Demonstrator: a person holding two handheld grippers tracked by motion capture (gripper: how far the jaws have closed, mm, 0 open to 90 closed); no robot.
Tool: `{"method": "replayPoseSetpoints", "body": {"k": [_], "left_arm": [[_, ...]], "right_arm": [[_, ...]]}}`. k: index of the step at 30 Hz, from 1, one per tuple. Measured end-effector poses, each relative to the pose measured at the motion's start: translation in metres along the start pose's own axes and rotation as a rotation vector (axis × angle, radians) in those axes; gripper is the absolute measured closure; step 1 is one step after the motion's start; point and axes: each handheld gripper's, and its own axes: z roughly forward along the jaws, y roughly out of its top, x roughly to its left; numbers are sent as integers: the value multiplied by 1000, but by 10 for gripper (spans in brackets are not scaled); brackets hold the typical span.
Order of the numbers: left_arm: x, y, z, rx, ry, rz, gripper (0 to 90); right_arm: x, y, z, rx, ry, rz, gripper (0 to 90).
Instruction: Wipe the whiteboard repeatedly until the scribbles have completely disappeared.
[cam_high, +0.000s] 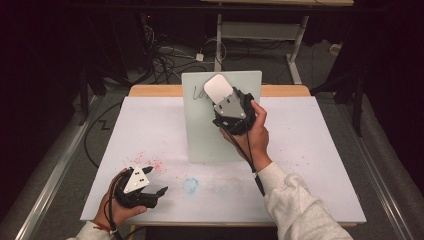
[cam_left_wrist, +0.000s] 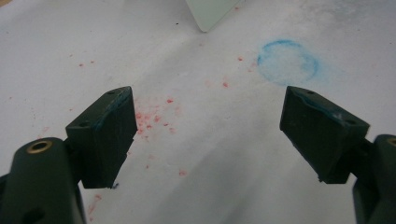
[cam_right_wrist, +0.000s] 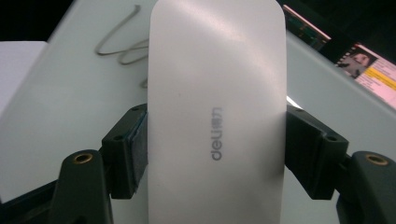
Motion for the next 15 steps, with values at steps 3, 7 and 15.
{"method": "replayPoseSetpoints", "body": {"k": [3,7,15], "left_arm": [[0,0,-1,-3,1,-2,182],[0,0,-1,-5,2,-2,182],[0,0,-2,-8,0,-6,182]], "right_arm": [[16,-1,1,4,38,-24,307],[38,-4,2,10,66,-85,307],[22,5,3,13,12,-70,308]]}}
